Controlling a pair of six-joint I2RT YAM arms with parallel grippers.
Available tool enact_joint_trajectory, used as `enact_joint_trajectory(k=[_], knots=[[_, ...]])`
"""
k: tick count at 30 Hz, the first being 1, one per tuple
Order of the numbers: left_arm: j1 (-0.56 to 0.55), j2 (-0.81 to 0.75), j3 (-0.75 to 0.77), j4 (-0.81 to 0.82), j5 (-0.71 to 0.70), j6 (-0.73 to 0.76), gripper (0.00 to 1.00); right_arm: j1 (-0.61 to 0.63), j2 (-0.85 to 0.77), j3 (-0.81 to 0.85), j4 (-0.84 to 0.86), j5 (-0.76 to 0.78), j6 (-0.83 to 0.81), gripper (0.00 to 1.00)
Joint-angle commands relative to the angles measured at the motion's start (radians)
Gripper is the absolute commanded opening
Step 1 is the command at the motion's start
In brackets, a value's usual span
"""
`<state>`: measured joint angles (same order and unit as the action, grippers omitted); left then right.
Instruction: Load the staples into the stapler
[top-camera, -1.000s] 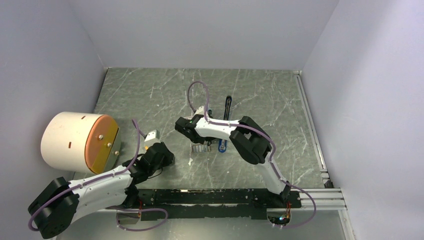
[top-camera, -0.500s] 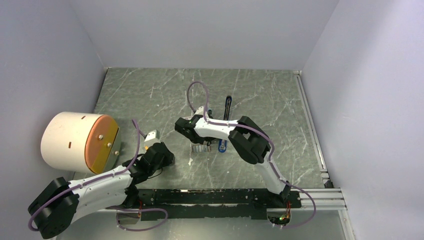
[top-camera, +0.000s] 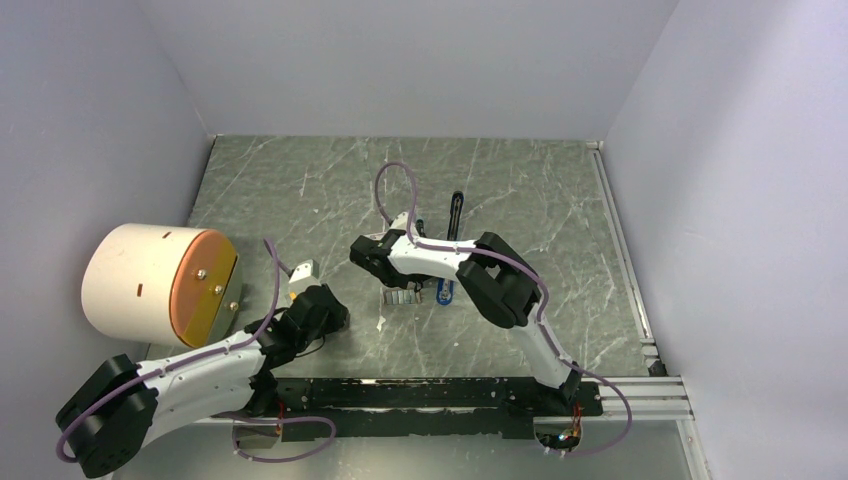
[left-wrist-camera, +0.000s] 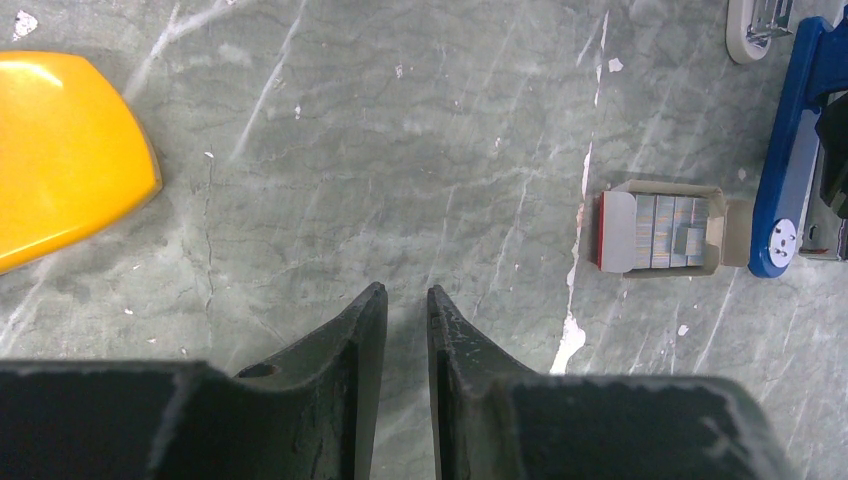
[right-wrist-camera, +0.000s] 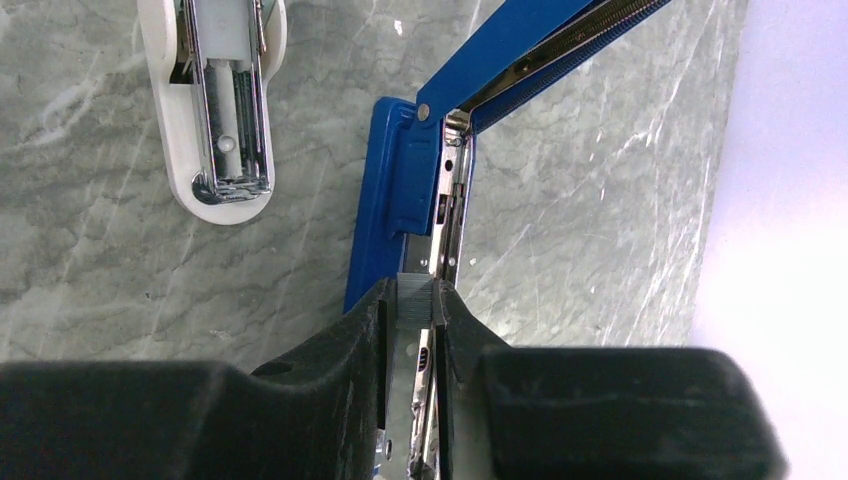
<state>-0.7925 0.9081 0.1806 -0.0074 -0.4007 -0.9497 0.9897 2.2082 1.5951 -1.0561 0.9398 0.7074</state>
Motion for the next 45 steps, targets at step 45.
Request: enact_joint_trajectory(k=[45], knots=[[0.009, -0.036, 0.019, -0.074, -0.004, 0.023, 0.27, -0.096, -0.442, -0.463, 0.516, -0.162, 0.140, 0.22]])
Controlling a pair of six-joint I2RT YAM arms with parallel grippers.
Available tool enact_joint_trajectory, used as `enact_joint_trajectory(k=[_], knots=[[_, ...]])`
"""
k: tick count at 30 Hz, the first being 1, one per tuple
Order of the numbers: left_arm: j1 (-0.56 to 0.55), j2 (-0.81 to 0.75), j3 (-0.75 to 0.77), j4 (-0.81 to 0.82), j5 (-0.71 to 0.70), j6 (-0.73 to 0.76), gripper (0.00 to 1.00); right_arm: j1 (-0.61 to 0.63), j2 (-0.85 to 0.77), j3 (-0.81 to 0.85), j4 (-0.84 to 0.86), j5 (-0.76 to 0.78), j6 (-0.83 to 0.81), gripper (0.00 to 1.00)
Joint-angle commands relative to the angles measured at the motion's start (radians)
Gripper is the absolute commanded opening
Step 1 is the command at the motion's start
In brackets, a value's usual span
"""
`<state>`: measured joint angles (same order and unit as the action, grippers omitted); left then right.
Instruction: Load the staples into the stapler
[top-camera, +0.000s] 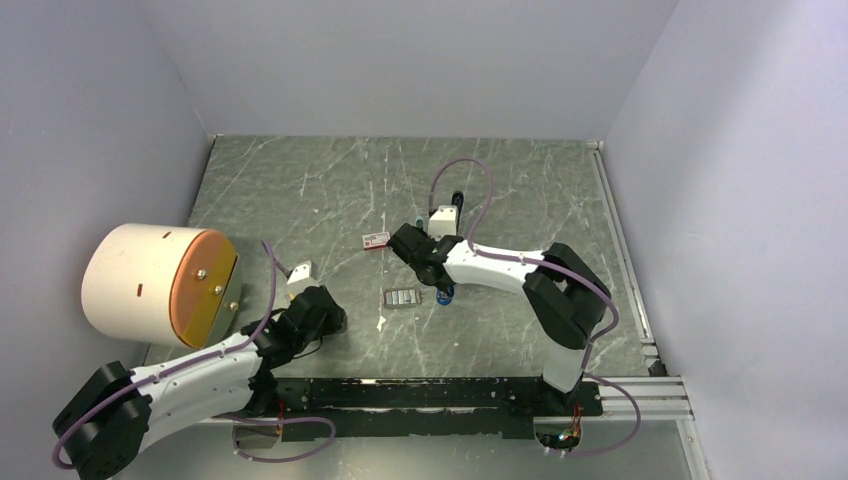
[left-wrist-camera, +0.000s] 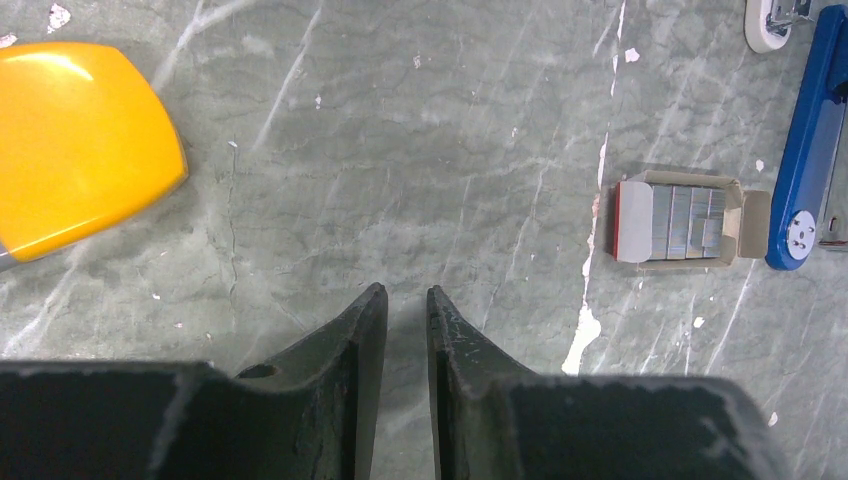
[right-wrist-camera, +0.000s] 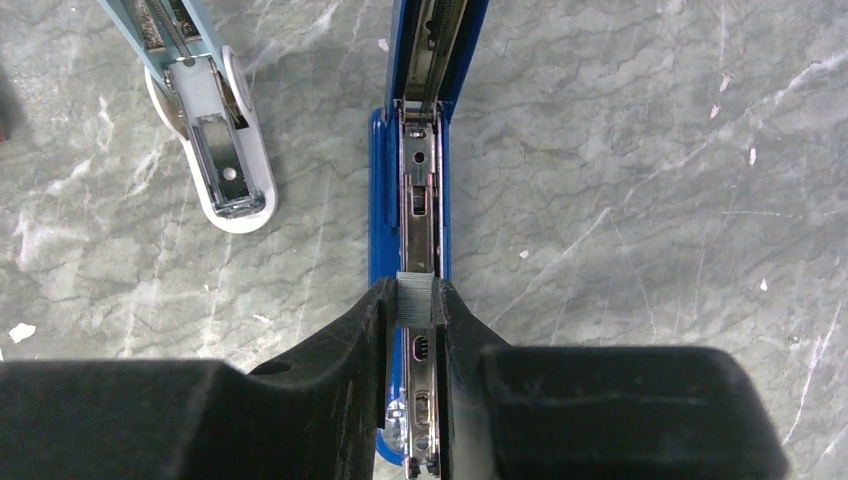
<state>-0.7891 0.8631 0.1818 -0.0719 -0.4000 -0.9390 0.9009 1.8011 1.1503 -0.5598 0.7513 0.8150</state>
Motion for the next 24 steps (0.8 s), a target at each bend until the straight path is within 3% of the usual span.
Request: enact_joint_trajectory(k=[1, 24], knots=[[0.006, 0.010, 0.018, -0.007, -0.004, 0.012, 0.27, -0.008, -0.042, -0.022, 0.023, 0.025, 0.033, 0.22], [0.006, 0.031, 0.026, 0.003, 0.005, 0.014, 0.27, -0.042, -0.037, -0.065, 0.079, -0.050, 0.009, 0.22]])
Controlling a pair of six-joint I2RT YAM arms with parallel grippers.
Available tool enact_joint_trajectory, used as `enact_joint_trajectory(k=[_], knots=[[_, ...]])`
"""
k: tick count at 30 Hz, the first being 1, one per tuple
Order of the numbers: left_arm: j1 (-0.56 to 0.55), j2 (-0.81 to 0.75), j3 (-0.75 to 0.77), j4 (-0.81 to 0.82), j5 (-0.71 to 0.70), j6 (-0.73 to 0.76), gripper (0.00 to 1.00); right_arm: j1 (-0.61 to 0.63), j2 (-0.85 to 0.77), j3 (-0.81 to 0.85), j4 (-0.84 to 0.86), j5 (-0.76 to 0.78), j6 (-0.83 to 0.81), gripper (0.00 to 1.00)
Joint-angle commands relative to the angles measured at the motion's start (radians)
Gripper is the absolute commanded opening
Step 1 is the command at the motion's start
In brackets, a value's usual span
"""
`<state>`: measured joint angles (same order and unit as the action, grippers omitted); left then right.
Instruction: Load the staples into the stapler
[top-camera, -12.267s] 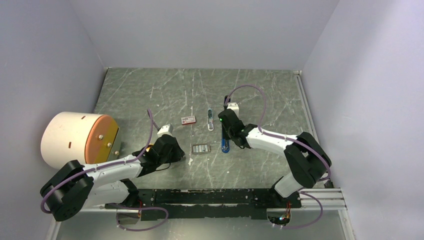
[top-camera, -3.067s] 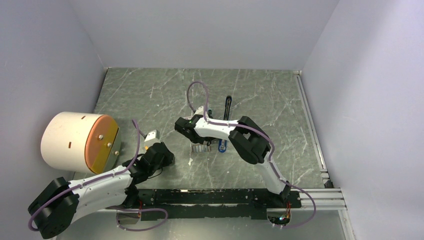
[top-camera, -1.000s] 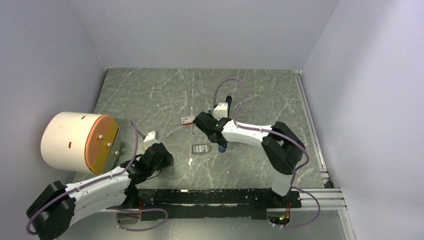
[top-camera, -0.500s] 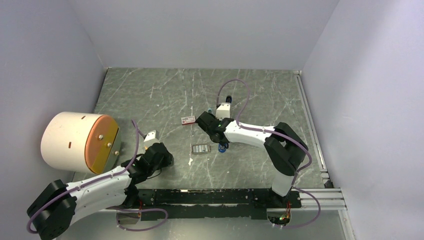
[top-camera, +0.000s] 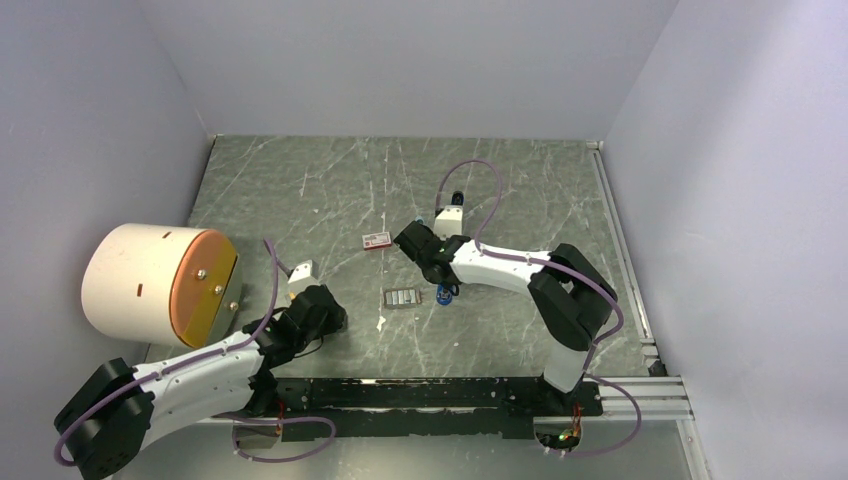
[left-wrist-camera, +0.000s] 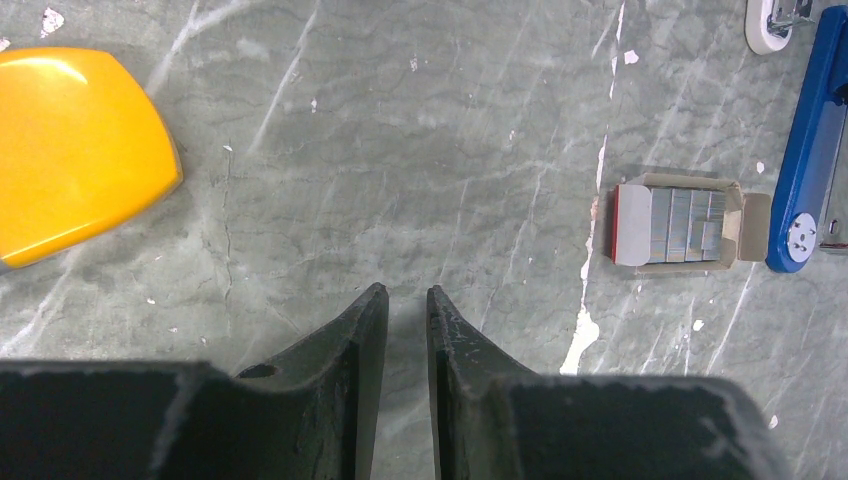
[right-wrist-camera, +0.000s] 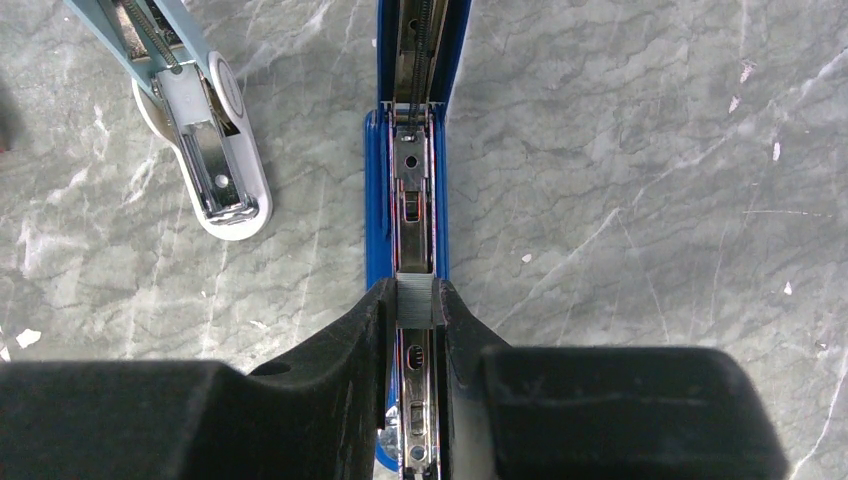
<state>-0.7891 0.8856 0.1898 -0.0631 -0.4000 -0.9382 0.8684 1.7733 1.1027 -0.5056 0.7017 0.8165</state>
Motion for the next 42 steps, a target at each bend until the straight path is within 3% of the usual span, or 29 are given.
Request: enact_joint_trajectory(k=[1, 30, 34, 39, 42], knots=[[0.006, 0.009, 0.017, -0.007, 0.005, 0.013, 0.27, -0.011, -0.008, -0.018, 0.023, -0.001, 0.008, 0.22], [0.006, -0.011, 0.017, -0.023, 0.001, 0.012, 0.27, -0.020, -0.088, 0.001, 0.013, -0.017, -0.019, 0.35], [0.006, -0.028, 0.021, -0.035, 0.003, 0.013, 0.28, -0.021, -0.140, -0.014, 0.075, -0.097, -0.105, 0.35], [0.005, -0.074, 0.025, -0.044, 0.017, 0.015, 0.30, -0.017, -0.161, -0.020, 0.158, -0.349, -0.231, 0.36], [0.005, -0.104, 0.037, -0.064, 0.009, 0.016, 0.32, 0.010, -0.132, -0.005, 0.169, -0.424, -0.271, 0.36]])
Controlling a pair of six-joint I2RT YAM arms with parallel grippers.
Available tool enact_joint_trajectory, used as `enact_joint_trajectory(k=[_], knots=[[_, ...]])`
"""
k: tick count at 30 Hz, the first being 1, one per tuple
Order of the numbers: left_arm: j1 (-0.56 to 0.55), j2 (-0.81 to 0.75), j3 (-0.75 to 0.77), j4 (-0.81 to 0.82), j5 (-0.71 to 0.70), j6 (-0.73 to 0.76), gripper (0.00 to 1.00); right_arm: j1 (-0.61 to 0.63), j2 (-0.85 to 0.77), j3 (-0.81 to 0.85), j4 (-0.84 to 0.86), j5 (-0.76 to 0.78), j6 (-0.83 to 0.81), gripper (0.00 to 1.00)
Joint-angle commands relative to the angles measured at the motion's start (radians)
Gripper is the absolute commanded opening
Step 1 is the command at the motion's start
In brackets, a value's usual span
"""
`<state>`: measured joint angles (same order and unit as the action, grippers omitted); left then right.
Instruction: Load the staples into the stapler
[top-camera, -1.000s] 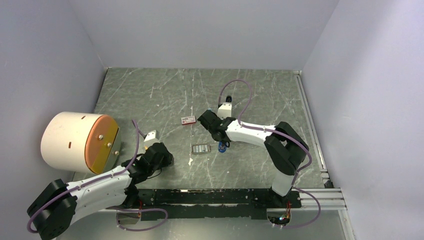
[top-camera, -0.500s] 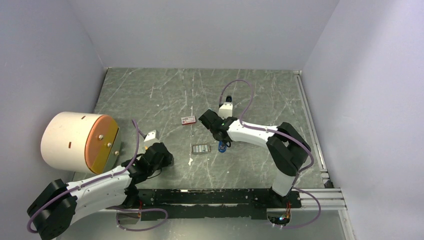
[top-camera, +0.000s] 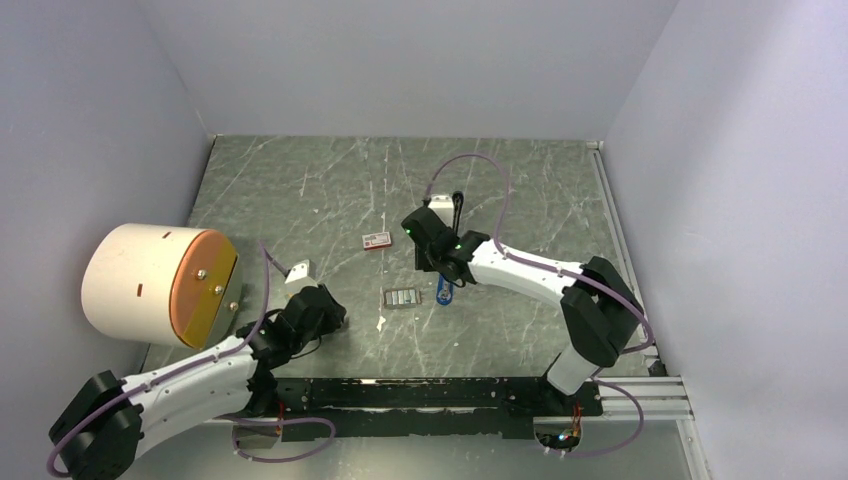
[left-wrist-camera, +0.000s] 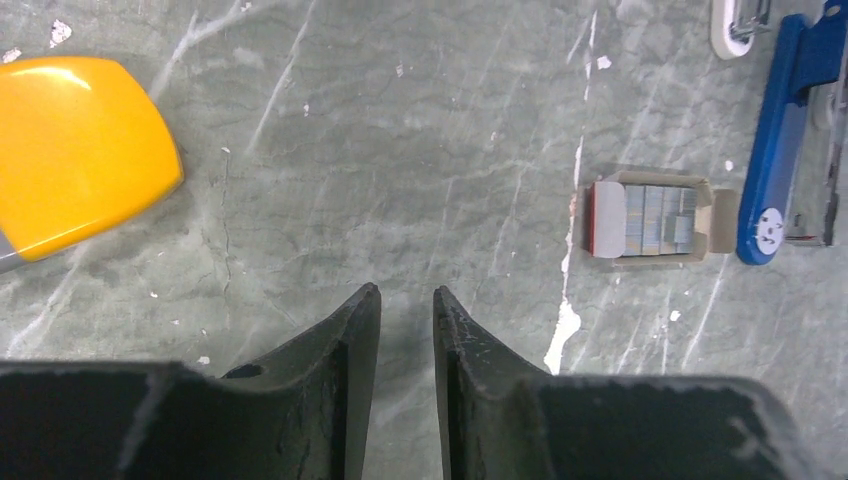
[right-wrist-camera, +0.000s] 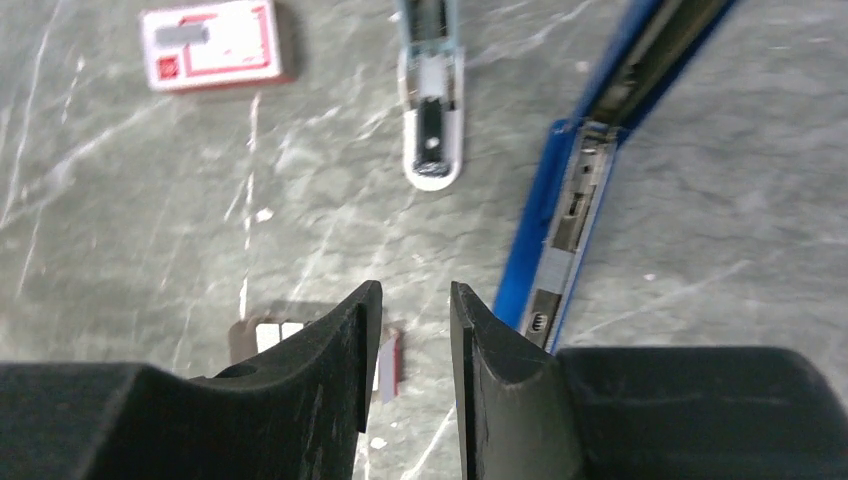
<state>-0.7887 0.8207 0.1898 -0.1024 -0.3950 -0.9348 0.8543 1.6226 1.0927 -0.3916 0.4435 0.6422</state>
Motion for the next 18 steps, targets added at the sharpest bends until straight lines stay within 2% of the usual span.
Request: enact_joint_trajectory(k=[1, 7, 18], knots=[[0.005, -0.049, 0.041, -0.037, -0.002, 0.013, 0.33, 0.038, 0.033, 0.015, 0.045, -0.163, -0.100, 0.36], [0.006, -0.082, 0.058, -0.076, -0.025, 0.016, 0.34, 0.121, 0.124, 0.105, -0.072, -0.102, -0.078, 0.38], [0.006, -0.048, 0.059, -0.065, -0.039, 0.012, 0.35, 0.158, 0.201, 0.147, -0.170, -0.102, -0.027, 0.39]])
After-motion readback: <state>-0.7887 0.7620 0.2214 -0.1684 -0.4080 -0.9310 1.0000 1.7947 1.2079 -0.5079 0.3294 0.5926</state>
